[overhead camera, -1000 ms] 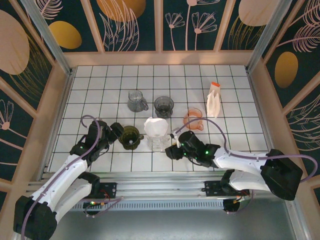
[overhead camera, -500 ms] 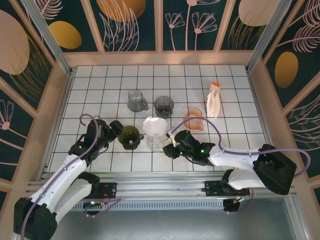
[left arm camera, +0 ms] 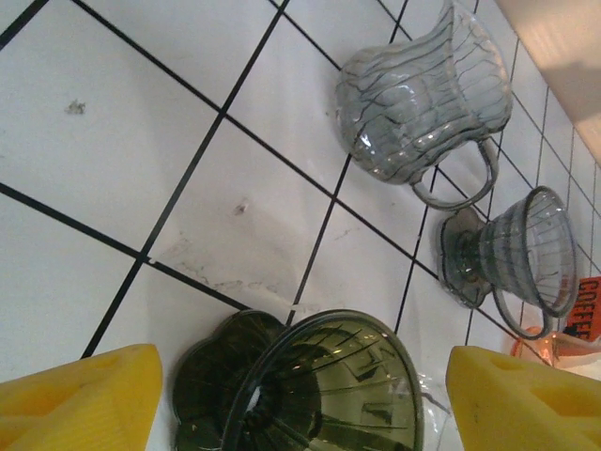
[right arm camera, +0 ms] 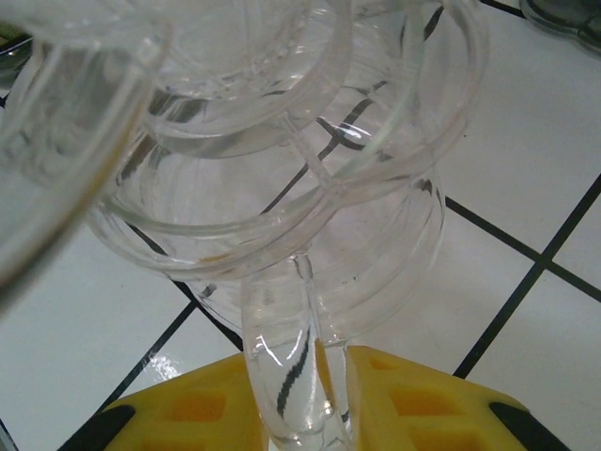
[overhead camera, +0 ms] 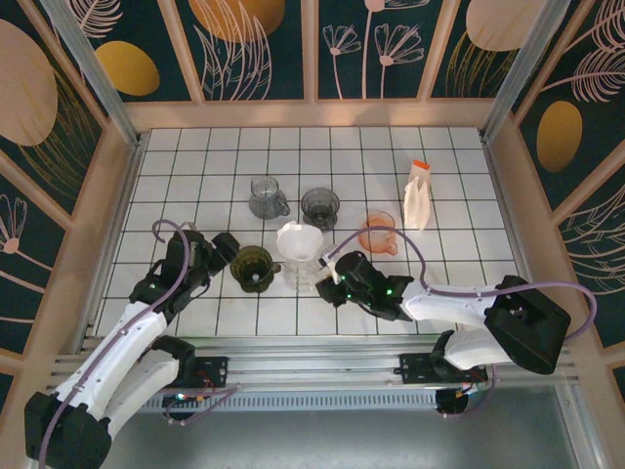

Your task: Place the coffee filter in the dripper

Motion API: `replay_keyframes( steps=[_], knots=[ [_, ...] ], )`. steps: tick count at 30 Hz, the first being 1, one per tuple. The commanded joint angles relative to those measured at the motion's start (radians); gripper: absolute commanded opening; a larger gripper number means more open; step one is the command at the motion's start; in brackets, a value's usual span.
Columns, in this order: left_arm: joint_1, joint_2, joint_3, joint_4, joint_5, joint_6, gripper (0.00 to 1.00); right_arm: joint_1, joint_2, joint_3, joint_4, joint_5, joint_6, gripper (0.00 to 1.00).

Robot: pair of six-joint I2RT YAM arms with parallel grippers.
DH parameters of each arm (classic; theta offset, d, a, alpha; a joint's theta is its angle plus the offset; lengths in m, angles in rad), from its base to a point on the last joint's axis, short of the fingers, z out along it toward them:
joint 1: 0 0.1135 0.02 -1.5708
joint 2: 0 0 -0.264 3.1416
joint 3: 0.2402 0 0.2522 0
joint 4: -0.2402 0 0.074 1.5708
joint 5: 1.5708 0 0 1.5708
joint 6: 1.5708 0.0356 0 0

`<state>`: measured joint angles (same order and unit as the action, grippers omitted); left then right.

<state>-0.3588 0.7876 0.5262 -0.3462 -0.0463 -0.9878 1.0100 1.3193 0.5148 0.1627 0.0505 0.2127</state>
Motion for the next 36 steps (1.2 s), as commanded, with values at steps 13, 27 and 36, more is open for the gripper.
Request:
replay_keyframes(
  steps=[13, 27, 36],
  knots=[
    [0.006, -0.059, 0.134, -0.112, -0.093, 0.072, 0.8, 0.006, 0.122, 0.109, 0.078, -0.004, -0.079, 0.23],
    [0.006, -0.076, 0.172, -0.143, -0.109, 0.084, 0.81, 0.001, 0.208, 0.163, 0.13, -0.03, -0.124, 0.14],
    [0.005, -0.074, 0.203, -0.155, -0.119, 0.098, 0.81, -0.002, 0.25, 0.212, 0.119, -0.082, -0.158, 0.07]
  ],
)
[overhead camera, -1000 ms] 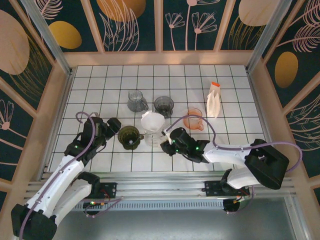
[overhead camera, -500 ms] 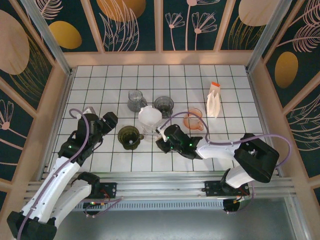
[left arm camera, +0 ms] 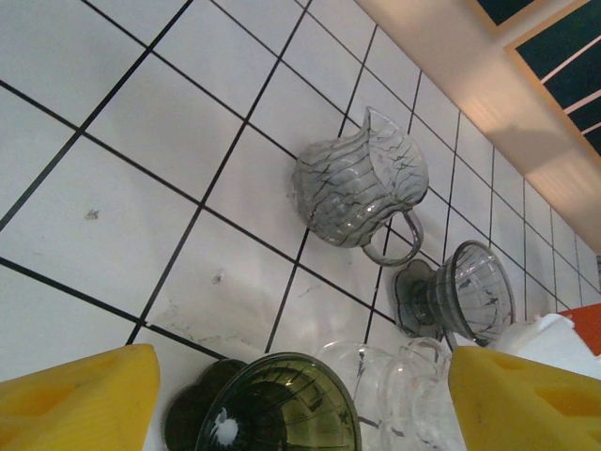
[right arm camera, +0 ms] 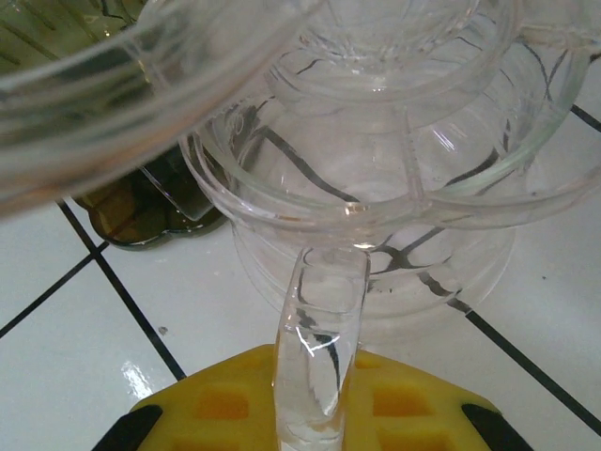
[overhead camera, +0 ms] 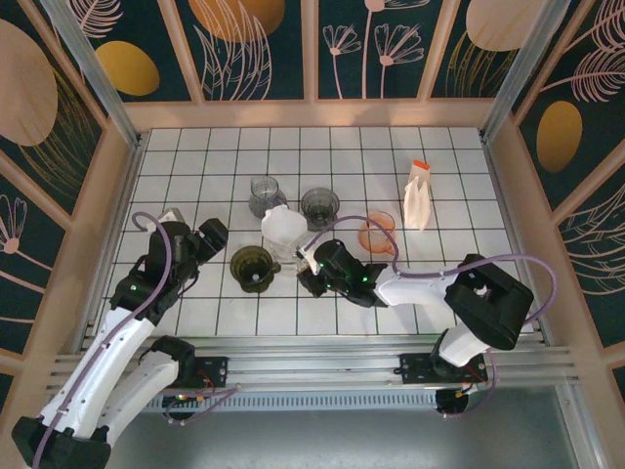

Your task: Place the coffee filter in the dripper

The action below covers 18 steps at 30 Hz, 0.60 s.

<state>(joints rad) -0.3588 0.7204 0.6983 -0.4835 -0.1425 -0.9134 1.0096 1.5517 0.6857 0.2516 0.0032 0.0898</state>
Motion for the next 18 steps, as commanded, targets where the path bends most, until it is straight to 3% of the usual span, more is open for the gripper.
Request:
replay_keyframes(
  steps=[1, 18],
  knots=[
    [0.005, -0.009, 0.032, -0.018, -0.023, 0.026, 0.81, -0.003, 0.024, 0.051, 0.026, -0.043, -0.038, 0.07],
    [0.006, -0.032, 0.123, -0.082, -0.076, 0.06, 0.82, -0.025, 0.225, 0.276, 0.012, -0.132, -0.091, 0.07]
  ],
)
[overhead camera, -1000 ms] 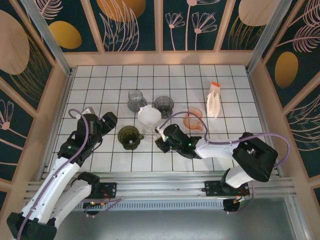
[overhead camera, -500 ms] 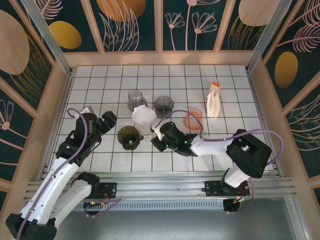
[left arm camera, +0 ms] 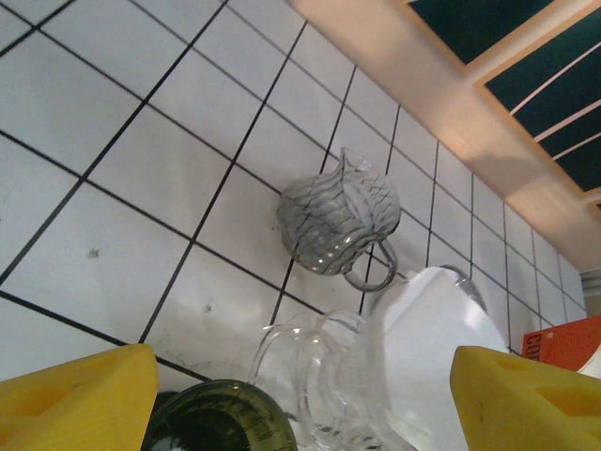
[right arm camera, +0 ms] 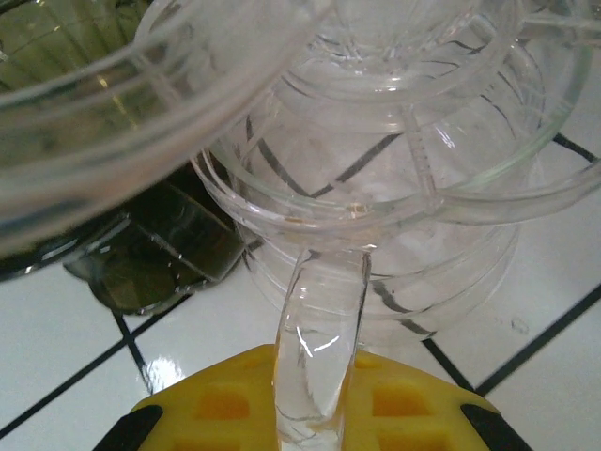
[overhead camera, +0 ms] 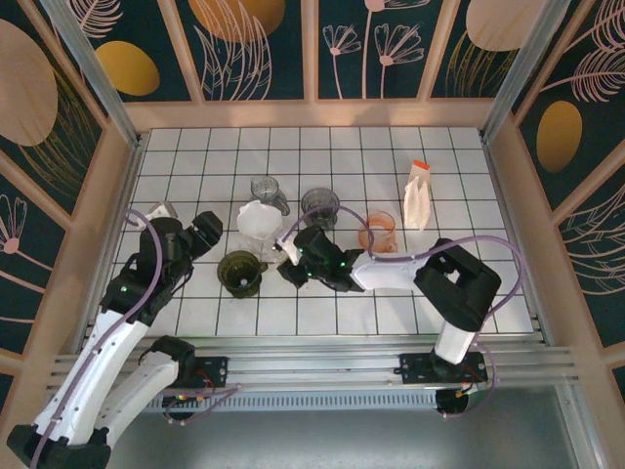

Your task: Place the coffee filter in the dripper

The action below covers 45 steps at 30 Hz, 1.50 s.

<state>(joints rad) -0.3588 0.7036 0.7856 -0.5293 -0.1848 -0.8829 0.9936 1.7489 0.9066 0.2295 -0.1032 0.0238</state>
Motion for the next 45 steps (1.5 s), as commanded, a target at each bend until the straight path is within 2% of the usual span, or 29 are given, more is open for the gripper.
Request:
replay_keyframes(
  steps=[1, 13, 32, 40, 45],
  knots=[
    [0.006, -0.018, 0.04, -0.04, -0.036, 0.031, 0.82, -0.012, 0.037, 0.066, 0.037, -0.028, -0.025, 0.07],
    [0.005, -0.013, 0.059, -0.057, -0.044, 0.035, 0.82, -0.034, 0.162, 0.192, 0.065, -0.078, -0.038, 0.1],
    [0.005, -0.018, 0.044, -0.053, -0.044, 0.032, 0.82, -0.039, 0.18, 0.256, 0.017, -0.072, -0.03, 0.35],
    [0.006, -0.018, 0.04, -0.052, -0.041, 0.031, 0.82, -0.038, 0.121, 0.175, 0.077, -0.056, -0.014, 0.52],
    [0.006, -0.013, 0.034, -0.043, -0.039, 0.032, 0.83, -0.039, 0.082, 0.12, 0.105, -0.039, -0.001, 0.59]
  ],
)
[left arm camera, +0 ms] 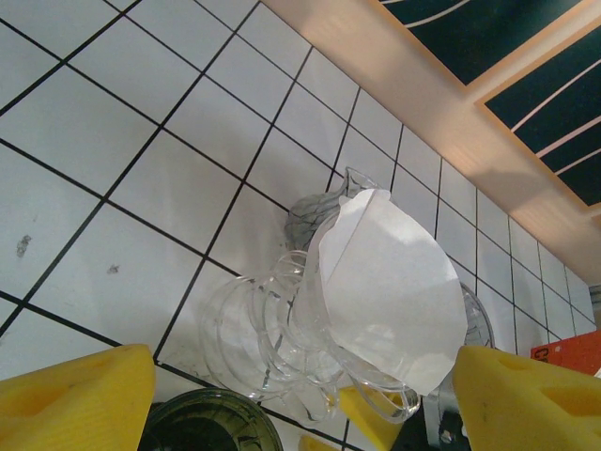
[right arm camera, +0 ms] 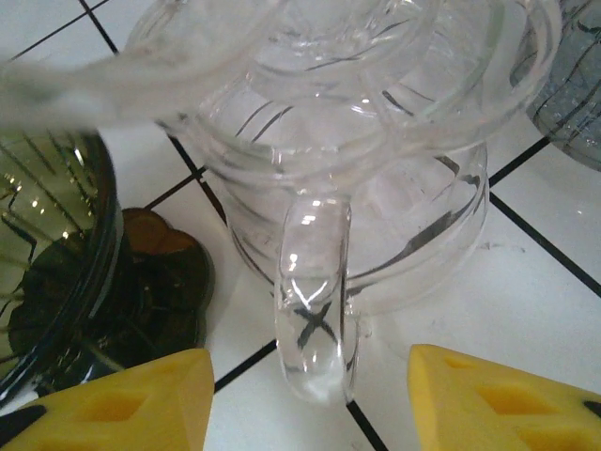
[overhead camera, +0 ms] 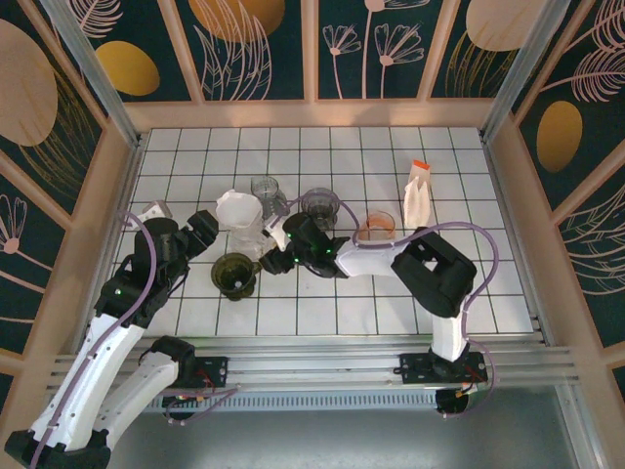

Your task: Place the coffee filter in the dripper

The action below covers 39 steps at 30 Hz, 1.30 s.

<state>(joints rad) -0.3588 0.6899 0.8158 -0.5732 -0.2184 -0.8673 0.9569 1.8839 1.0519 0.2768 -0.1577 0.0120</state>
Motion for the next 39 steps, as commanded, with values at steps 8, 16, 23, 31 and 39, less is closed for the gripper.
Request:
replay_keyframes(
  steps=[8, 16, 23, 31, 39],
  knots=[
    [0.006, 0.011, -0.014, 0.023, 0.001, 0.017, 0.94, -0.002, -0.17, -0.135, 0.11, 0.053, 0.062, 0.64],
    [0.005, 0.013, -0.071, 0.074, 0.014, 0.003, 0.99, -0.019, -0.385, -0.29, 0.063, 0.108, 0.2, 0.65],
    [0.006, 0.011, -0.132, 0.133, 0.017, 0.007, 0.99, -0.057, -0.676, -0.379, -0.181, 0.373, 0.341, 0.68],
    [0.005, 0.029, -0.173, 0.203, 0.049, 0.02, 0.99, -0.321, -0.789, -0.399, -0.331, 0.287, 0.417, 0.69],
    [0.006, 0.013, -0.191, 0.216, 0.043, 0.033, 0.99, -0.403, -0.797, -0.446, -0.303, 0.106, 0.399, 0.67]
  ],
)
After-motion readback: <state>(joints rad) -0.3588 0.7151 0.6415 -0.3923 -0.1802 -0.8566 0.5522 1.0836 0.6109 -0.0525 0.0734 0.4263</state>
